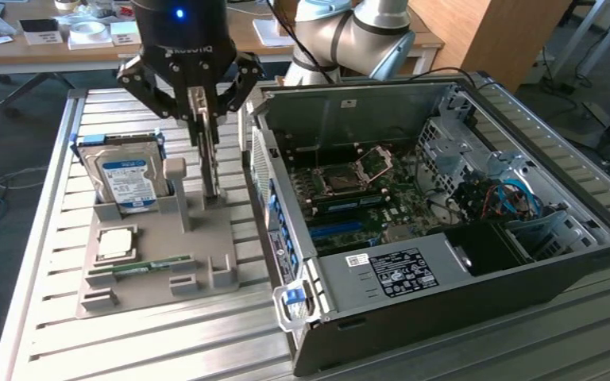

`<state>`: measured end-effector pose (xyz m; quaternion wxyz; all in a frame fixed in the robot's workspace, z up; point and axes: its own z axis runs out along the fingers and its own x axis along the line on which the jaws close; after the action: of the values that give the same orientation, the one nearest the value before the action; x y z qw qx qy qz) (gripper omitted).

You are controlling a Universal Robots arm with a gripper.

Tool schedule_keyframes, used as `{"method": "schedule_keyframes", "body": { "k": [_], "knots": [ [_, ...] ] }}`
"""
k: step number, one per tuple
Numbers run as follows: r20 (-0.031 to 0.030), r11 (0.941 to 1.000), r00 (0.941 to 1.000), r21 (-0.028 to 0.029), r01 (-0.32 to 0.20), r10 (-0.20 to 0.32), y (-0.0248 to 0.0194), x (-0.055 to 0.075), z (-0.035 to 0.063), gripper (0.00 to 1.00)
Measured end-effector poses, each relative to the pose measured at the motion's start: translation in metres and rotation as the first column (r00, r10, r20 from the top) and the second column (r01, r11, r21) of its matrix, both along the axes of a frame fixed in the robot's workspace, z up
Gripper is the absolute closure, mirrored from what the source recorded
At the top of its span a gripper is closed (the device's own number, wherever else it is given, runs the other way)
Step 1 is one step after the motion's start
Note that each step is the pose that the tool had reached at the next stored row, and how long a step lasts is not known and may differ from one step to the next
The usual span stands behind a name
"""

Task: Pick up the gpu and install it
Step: 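Pick up the gpu and move the gpu toward the slot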

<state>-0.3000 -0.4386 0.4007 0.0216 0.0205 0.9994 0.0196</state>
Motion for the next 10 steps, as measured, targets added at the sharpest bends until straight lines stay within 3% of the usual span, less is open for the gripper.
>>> {"method": "schedule_keyframes", "body": {
  "k": [6,10],
  "knots": [
    [0.0003,1.0000,1.0000,0.0000,0.000,0.000,0.0000,0.000,0.0136,0.73],
    [0.0005,1.0000,1.0000,0.0002,0.000,0.000,0.0000,0.000,0.0148,0.73]
  ]
}}
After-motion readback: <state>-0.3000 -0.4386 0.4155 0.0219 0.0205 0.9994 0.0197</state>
